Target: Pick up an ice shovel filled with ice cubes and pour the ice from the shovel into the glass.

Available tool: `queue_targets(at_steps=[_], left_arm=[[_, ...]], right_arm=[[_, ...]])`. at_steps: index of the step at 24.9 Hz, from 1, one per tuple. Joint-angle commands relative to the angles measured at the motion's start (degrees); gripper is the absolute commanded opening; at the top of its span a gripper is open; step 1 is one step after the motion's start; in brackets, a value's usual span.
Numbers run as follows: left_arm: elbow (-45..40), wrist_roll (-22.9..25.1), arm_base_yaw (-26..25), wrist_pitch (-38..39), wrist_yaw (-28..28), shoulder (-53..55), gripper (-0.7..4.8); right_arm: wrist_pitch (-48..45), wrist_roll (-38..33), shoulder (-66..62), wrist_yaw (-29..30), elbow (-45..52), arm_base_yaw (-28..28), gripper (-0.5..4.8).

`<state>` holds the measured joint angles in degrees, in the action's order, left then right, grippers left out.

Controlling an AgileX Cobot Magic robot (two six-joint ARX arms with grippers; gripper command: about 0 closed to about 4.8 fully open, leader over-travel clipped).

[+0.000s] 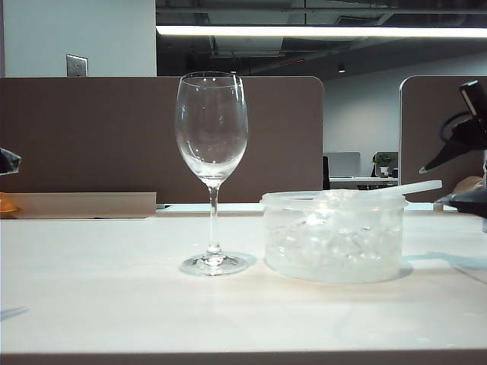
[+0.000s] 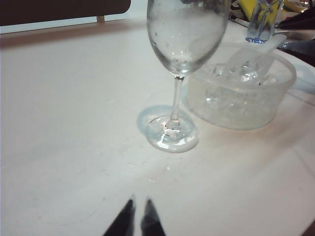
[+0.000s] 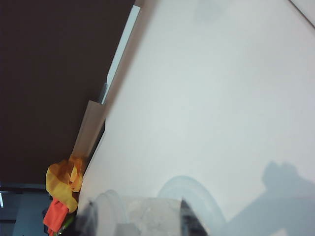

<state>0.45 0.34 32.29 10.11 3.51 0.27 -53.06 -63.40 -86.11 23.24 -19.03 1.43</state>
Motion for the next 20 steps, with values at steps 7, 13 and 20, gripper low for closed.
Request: queue_targets(at_steps=[7,13,20], left_arm=[[0.0,-0.2,-0.1,0.1,0.2,0.0,0.29],[0.0,-0.2,-0.1,0.1,0.2,0.0,0.29],[0.0,-0.2,-0.1,0.1,0.2,0.0,0.29]], right_arm=[[-4.1,0.0,-2.7,0.3,-1.8,3.4,2.12],[-3.3,0.0,-3.3,0.2,-3.1,3.4,2.07],[-2.7,-0.1,-3.3,0.1,-3.3,3.4,1.43]])
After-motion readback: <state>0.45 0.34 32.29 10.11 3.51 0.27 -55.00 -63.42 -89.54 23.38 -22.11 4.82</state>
